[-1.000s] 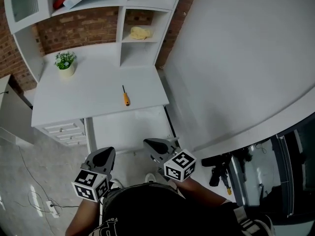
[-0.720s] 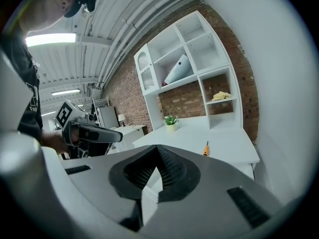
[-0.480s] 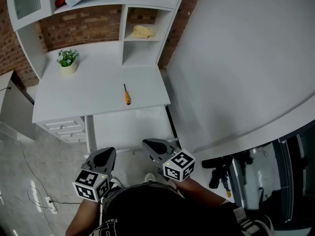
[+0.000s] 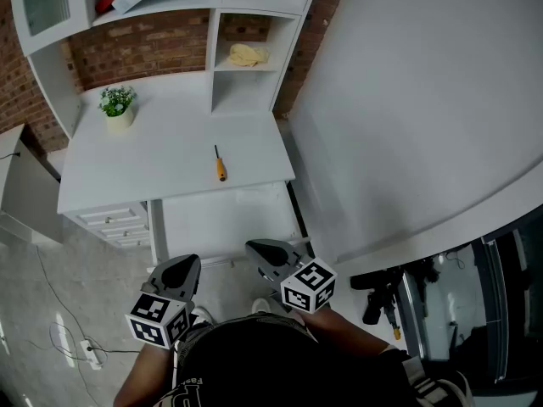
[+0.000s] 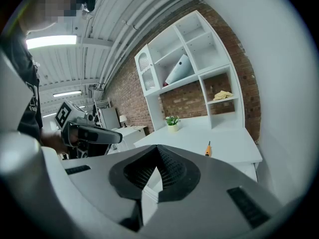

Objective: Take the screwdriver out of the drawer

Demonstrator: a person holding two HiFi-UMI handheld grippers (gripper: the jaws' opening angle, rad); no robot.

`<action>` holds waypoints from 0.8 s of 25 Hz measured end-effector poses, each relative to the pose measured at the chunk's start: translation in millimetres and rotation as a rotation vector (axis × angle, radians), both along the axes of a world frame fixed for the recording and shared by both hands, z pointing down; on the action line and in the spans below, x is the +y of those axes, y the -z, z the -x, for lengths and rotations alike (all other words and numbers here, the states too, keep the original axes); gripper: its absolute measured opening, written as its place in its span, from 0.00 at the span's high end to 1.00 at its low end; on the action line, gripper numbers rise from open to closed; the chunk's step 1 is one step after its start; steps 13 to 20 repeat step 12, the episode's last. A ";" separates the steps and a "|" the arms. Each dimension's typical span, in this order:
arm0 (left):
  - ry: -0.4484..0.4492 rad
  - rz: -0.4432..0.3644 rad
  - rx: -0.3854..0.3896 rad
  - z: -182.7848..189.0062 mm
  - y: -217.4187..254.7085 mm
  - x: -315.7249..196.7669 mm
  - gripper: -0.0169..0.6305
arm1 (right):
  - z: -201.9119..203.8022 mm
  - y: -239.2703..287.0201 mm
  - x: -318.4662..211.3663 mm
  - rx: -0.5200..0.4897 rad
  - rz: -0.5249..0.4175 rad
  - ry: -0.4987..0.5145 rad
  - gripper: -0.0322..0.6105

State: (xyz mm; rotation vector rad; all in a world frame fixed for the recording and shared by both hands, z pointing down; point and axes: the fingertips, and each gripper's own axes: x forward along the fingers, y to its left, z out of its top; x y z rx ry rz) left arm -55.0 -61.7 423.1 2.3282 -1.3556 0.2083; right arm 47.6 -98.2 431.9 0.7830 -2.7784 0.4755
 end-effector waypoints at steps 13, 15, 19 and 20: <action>-0.008 0.003 -0.003 3.0 -0.3 0.6 0.95 | 2.3 -0.7 -0.5 0.001 0.001 -0.007 0.94; -0.008 0.003 -0.003 3.0 -0.3 0.6 0.95 | 2.3 -0.7 -0.5 0.001 0.001 -0.007 0.94; -0.008 0.003 -0.003 3.0 -0.3 0.6 0.95 | 2.3 -0.7 -0.5 0.001 0.001 -0.007 0.94; -0.008 0.003 -0.003 3.0 -0.3 0.6 0.95 | 2.3 -0.7 -0.5 0.001 0.001 -0.007 0.94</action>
